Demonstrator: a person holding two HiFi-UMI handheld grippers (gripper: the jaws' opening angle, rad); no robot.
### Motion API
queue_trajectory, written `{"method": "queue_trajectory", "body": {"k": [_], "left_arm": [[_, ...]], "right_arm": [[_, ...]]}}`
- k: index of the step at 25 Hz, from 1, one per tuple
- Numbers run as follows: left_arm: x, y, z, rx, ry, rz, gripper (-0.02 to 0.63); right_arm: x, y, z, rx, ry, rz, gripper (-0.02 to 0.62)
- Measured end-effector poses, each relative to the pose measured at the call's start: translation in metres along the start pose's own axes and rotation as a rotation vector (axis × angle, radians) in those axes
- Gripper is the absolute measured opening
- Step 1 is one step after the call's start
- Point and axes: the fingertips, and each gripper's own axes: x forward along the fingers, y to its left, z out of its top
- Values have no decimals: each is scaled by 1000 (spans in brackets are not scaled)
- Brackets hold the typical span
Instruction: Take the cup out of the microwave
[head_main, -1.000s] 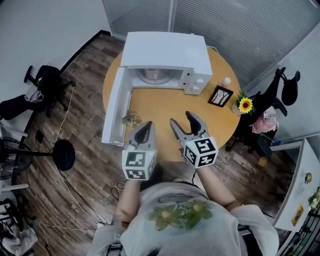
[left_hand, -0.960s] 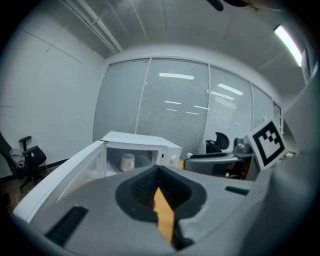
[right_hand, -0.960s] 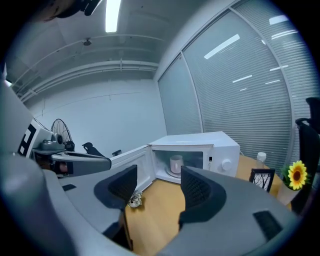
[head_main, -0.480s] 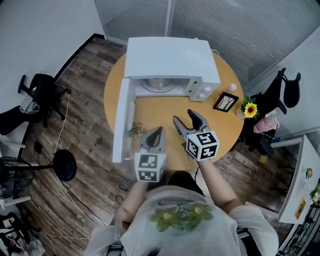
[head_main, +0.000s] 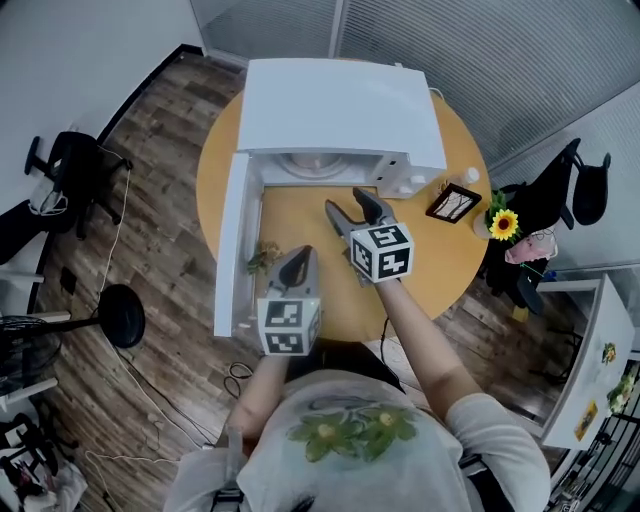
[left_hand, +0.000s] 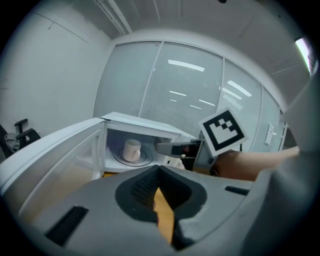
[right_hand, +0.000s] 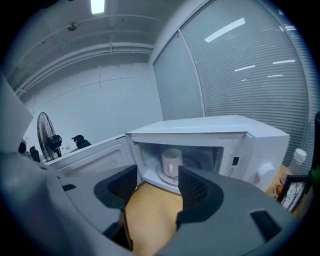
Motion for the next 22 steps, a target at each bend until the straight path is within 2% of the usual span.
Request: {"method": "queue_trajectory", "body": {"k": [11,22], "left_arm": [[30,6,4,-43,18,46,3],[40,22,-8,-77,50,91,3]], "right_arm": [[66,-14,-5,-6,63,53,267],[129,-32,-25,35,118,38,265]]}}
